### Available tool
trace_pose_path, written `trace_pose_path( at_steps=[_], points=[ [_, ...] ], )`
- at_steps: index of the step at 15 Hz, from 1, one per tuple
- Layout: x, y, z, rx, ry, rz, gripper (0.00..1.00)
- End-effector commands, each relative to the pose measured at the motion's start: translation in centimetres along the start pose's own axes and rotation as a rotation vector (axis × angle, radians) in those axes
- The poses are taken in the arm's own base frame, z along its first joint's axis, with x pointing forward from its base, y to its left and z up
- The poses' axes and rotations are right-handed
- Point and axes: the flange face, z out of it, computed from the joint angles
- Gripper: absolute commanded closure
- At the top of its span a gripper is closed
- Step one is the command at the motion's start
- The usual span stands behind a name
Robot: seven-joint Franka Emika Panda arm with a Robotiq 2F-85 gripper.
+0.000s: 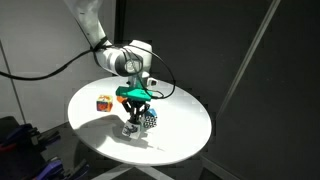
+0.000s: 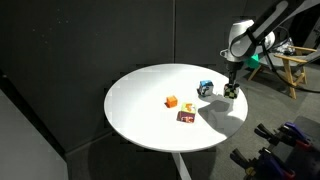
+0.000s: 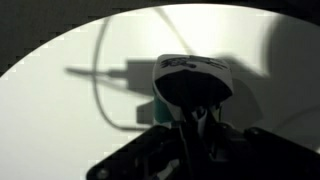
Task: Move the letter A block to the left
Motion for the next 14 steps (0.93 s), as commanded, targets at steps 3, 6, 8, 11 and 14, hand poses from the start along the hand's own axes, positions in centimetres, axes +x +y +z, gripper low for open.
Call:
trace_pose_path(
  at_steps=[3, 6, 8, 11, 14],
  points=[
    [-0.2, -2.9, -1.1, -0.011, 0.001, -0.299, 0.96],
    [0.3, -3.6, -1.4, -0.011, 0.021, -0.373, 0.96],
    [0.8, -3.3, -0.5, 0.004, 0.002, -0.327, 0.87],
    [0.8, -3.4, -0.2, 0.008, -0.002, -0.327, 0.87],
    [0.7, -3.3, -0.2, 0.008, -0.002, -0.326, 0.87]
  ],
)
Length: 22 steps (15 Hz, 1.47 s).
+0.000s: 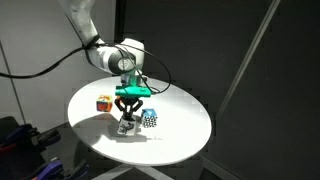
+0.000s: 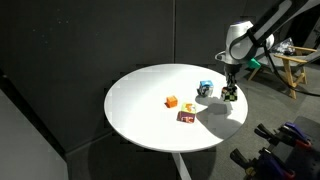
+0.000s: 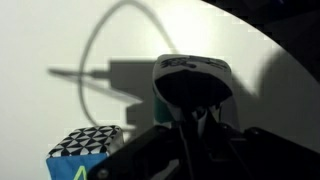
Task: Move the letter A block to the left
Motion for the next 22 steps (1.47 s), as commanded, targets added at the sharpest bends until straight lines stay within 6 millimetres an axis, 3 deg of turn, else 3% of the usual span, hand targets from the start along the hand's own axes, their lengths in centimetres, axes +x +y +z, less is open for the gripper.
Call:
trace_pose_path(
  at_steps=[1, 5, 6, 16, 22],
  points=[
    [0.0, 0.0, 0.0, 0.000, -0.001, 0.000, 0.87],
    [0.0, 0.0, 0.0, 0.000, -0.001, 0.000, 0.87],
    [0.0, -0.1, -0.3, 0.002, 0.009, -0.009, 0.96],
    [1.0, -1.0, -4.4, -0.038, 0.119, -0.179, 0.96],
    [2.8, -3.1, -6.4, -0.073, 0.142, -0.313, 0.96]
  ],
)
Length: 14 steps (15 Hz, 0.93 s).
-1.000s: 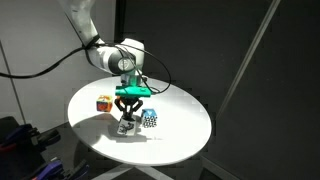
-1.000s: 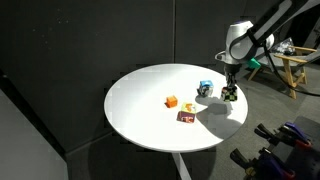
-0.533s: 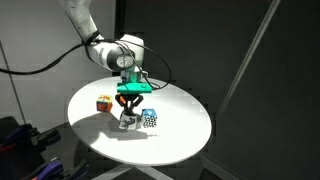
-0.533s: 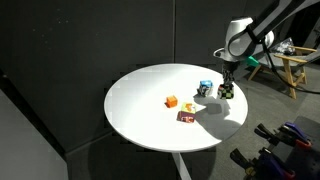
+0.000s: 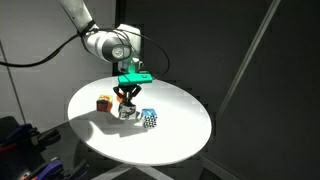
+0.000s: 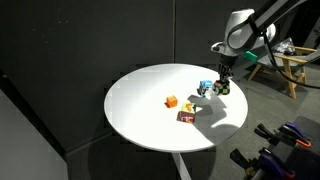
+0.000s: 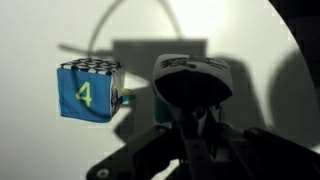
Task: Move the letter A block to the left
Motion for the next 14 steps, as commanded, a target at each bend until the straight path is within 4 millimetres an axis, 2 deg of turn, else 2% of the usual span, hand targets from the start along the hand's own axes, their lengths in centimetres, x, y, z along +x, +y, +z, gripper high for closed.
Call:
trace_pose_path(
  at_steps=[1, 4, 8, 14],
  points=[
    [1.3, -1.8, -1.5, -0.024, 0.026, -0.083, 0.96],
    [3.0, -3.1, -1.5, -0.037, 0.037, -0.145, 0.96],
    [4.8, -4.6, -0.3, -0.063, 0.053, -0.239, 0.96],
    [5.4, -6.0, 2.5, -0.102, 0.070, -0.323, 0.96]
  ],
)
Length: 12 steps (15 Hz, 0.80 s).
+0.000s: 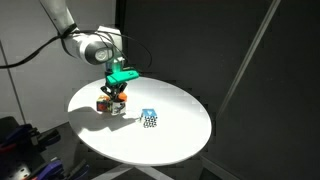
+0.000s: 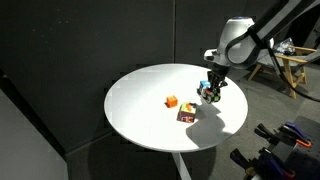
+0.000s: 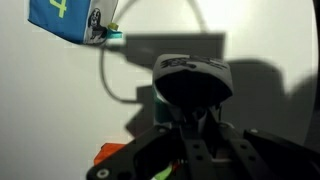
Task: Move the letter A block to the left
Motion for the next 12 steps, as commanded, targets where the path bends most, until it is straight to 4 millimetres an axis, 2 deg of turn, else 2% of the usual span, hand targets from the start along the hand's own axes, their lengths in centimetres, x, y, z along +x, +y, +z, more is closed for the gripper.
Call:
trace_pose_path(
  at_steps=[1, 6, 10, 11, 12],
  points=[
    [-0.1, -0.6, 1.5, -0.022, 0.010, -0.046, 0.96],
    [-0.3, -1.3, 4.0, -0.013, 0.005, -0.057, 0.96],
    [-0.5, -1.6, 5.1, -0.008, 0.000, -0.070, 0.95],
    [-0.5, -1.6, 5.2, -0.008, -0.001, -0.072, 0.63],
    [-0.5, -1.7, 5.3, -0.007, -0.001, -0.071, 0.62]
  ],
)
